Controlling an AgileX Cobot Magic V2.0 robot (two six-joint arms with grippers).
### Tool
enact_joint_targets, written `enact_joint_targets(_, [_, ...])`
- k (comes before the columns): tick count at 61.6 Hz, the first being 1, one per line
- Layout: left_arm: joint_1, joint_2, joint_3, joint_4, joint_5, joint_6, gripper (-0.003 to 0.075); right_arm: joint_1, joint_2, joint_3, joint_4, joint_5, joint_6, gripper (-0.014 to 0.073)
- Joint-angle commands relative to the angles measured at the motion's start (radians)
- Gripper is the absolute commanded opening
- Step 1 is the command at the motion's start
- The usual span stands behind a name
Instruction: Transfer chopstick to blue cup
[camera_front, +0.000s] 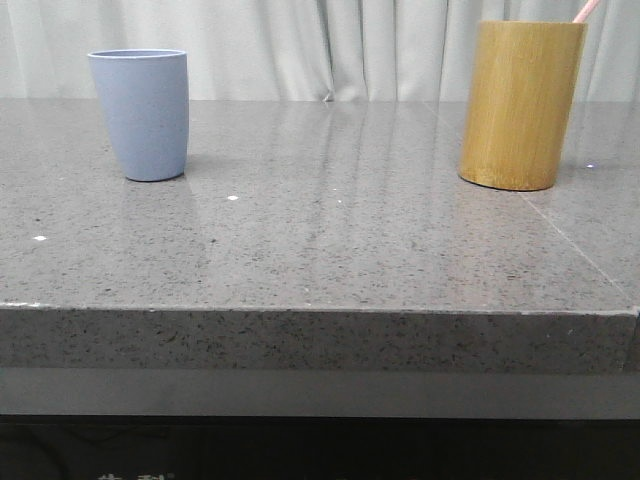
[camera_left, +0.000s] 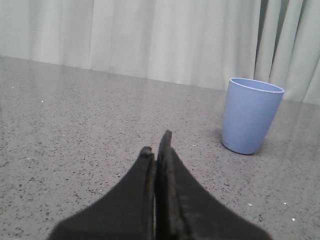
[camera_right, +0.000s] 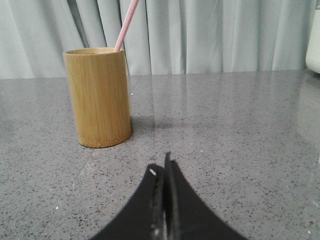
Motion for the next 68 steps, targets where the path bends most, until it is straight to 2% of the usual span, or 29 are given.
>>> enact_joint_targets(1, [0.000, -0.021, 0.012, -0.006, -0.087, -0.009, -0.0019, -0.005, -0.021, -0.003, 0.001, -0.079, 0.004, -0.0067])
enact_joint_targets(40, [0.000, -0.021, 0.012, -0.006, -0.087, -0.009, -0.0019, -0.005, -0.021, -0.004, 0.001, -0.094, 0.004, -0.0067])
enact_joint_targets(50, [0.000, -0.021, 0.007, -0.006, -0.152, -0.009, -0.0019, -0.005, -0.021, -0.009, 0.001, -0.105, 0.004, -0.0067])
enact_joint_targets(59, [0.000, -0.021, -0.083, -0.006, -0.133, -0.009, -0.0019, -0.005, -0.021, -0.081, 0.001, -0.091, 0.004, -0.0067])
enact_joint_targets(68, [0.000, -0.011, -0.248, -0.006, -0.051, -0.009, -0.0019, -0.005, -0.019, -0.231, 0.000, 0.006, 0.003, -0.0067])
